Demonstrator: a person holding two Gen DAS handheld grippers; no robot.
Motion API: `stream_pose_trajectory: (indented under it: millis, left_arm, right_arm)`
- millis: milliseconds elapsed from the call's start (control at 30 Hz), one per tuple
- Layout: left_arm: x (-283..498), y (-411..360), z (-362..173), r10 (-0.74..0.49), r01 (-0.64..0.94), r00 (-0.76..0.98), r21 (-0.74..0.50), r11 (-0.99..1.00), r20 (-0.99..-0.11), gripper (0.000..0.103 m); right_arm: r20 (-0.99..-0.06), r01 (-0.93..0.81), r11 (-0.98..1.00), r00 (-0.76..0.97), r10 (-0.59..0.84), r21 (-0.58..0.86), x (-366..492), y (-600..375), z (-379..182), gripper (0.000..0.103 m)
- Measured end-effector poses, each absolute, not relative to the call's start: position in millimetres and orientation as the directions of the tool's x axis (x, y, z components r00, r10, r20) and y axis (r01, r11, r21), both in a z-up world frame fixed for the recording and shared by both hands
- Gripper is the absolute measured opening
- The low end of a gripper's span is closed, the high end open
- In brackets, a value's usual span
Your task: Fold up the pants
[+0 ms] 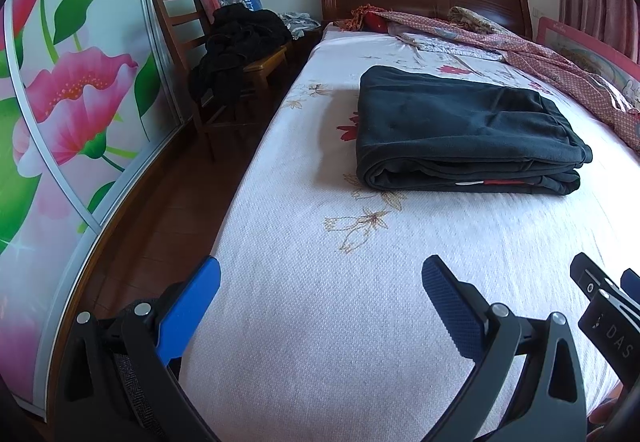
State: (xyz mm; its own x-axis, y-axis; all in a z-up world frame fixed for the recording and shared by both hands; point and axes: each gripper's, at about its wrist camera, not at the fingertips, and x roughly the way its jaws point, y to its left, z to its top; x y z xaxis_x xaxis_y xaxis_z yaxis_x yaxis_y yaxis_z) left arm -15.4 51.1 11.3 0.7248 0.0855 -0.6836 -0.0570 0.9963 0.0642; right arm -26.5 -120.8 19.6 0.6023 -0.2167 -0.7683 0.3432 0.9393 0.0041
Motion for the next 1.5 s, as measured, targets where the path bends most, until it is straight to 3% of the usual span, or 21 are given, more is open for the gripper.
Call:
stream_pose_trajectory:
  millis: [1500]
  left_arm:
    - [-11.3, 49.5, 10.6, 0.097, -0.046, 0.710, 0.091, 0.995, -0.698, 0.101]
  right_arm:
    - [-0.766, 0.326, 0.945, 0.608, -0.208, 0.002, -26.3, -116.7, 20.5, 0.088]
